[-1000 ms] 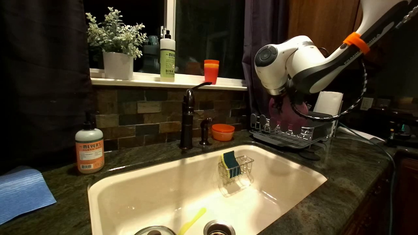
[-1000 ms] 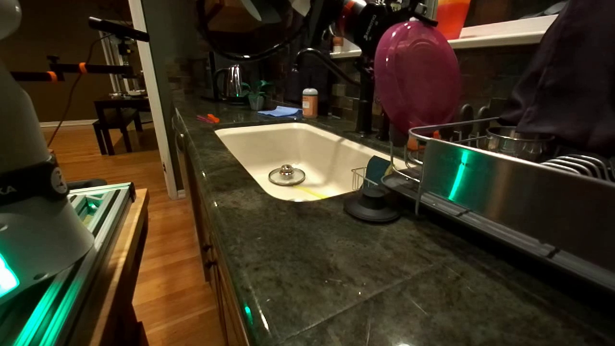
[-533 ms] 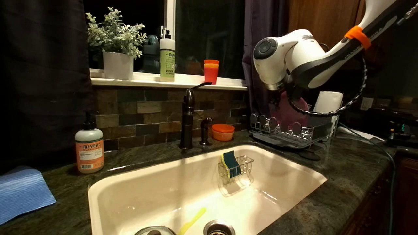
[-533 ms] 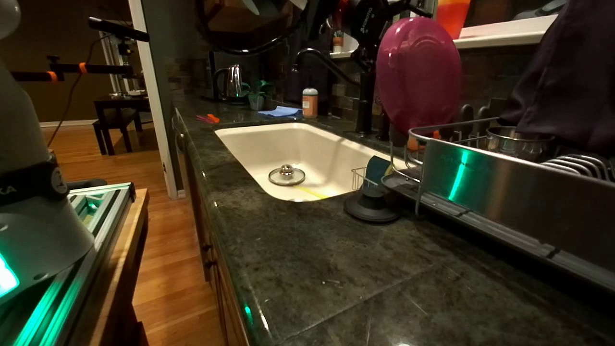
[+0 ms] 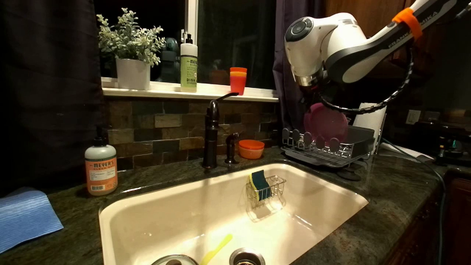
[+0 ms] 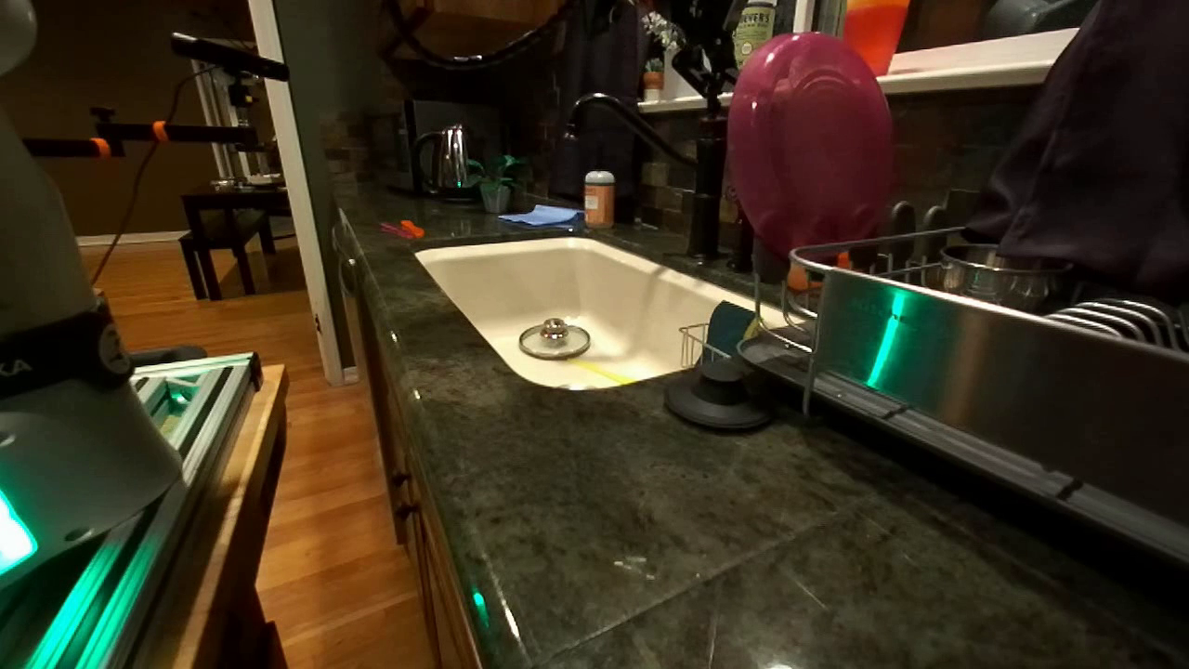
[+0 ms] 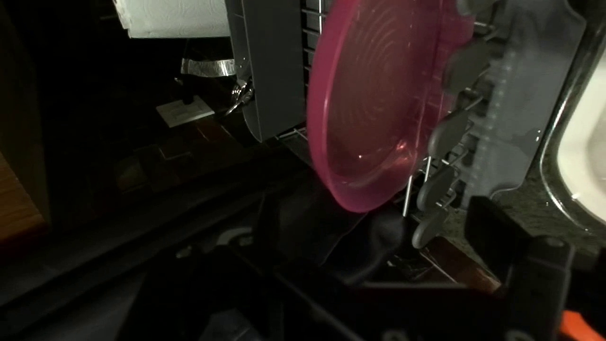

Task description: Remove the pink plate from the sink and put it in the drying rack

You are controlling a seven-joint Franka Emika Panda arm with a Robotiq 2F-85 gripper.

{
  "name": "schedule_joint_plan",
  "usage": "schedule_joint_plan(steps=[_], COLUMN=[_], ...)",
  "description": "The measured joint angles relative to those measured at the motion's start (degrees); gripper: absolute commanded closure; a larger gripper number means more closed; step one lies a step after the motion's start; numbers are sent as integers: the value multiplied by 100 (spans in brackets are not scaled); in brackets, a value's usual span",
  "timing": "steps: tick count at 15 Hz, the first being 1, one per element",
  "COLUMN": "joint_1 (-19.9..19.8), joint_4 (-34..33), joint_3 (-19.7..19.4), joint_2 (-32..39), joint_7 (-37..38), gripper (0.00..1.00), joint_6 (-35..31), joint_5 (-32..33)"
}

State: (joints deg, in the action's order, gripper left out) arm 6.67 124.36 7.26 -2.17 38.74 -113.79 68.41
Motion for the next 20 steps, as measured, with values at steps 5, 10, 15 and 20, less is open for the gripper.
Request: schedule_joint_plan(steps=[5,10,15,20], joint_1=[12,-35,-123,-385], joint_4=[-247,-624,-674,-668], joint_3=[14,-23,-266,-486], joint_2=[-279,-728,-1329,-1787], joint_7=[-102,-205,-1003,-1805], gripper=[0,0,0,0], joint_6=[236,841,720,762], joint_5=[-1068,-2155,-3211,-4256])
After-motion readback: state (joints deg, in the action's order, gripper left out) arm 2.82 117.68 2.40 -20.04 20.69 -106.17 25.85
